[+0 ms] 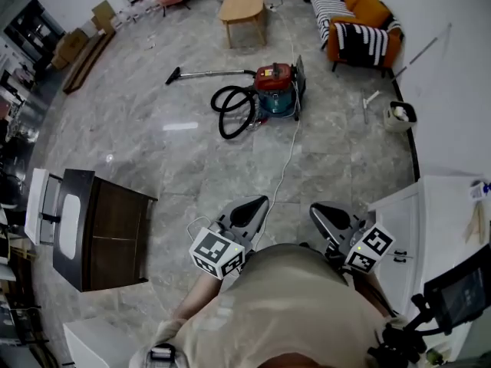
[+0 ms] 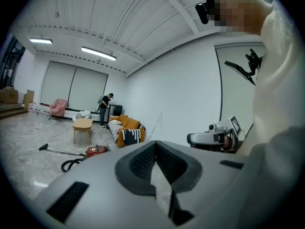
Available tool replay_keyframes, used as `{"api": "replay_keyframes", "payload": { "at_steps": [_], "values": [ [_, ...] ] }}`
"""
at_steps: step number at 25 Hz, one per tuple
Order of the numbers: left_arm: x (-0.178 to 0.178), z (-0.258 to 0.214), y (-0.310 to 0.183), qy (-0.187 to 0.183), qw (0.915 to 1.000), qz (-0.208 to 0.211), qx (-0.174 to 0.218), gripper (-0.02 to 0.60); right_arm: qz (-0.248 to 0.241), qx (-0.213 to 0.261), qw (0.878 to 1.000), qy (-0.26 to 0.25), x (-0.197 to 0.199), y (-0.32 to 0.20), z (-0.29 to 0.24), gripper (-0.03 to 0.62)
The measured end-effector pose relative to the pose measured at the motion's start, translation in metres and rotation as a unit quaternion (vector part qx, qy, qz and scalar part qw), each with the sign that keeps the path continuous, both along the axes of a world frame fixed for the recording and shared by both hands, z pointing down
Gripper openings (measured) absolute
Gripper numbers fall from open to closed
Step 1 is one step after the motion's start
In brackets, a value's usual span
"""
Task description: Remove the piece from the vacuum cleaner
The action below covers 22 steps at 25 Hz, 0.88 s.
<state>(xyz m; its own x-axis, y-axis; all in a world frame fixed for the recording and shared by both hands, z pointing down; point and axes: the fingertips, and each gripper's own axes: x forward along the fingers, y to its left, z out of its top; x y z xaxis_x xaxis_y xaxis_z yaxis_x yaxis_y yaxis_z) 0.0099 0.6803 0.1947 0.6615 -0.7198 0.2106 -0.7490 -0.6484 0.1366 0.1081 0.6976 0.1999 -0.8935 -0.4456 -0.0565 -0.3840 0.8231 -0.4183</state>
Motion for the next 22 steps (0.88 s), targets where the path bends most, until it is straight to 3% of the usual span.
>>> {"api": "replay_keyframes", "payload": {
  "at_steps": [6, 10, 12, 15, 22],
  "values": [
    [0.036, -0.001, -0.017, -0.019, 0.9993, -0.032, -0.006, 0.005, -0.027, 0.002, 1.0, -0.013, 0.036, -0.021, 0.002, 0.003],
    [0.053, 0.0, -0.022, -0.04, 0.9988, -0.025, -0.01, 0.005, -0.047, 0.004, 0.999, -0.025, 0.044, -0.022, 0.005, 0.003],
    [0.059, -0.002, -0.021, -0.051, 0.9985, -0.017, -0.005, 0.005, -0.067, 0.021, 0.997, -0.007, 0.039, -0.014, 0.011, 0.003],
    [0.058, -0.006, -0.022, -0.068, 0.9976, -0.015, 0.0, 0.005, -0.079, 0.044, 0.995, 0.032, 0.03, -0.006, 0.019, 0.003],
    [0.046, 0.002, -0.033, -0.072, 0.9973, -0.011, -0.008, 0.005, -0.069, 0.055, 0.995, 0.049, 0.022, -0.018, 0.012, 0.003]
  ]
}}
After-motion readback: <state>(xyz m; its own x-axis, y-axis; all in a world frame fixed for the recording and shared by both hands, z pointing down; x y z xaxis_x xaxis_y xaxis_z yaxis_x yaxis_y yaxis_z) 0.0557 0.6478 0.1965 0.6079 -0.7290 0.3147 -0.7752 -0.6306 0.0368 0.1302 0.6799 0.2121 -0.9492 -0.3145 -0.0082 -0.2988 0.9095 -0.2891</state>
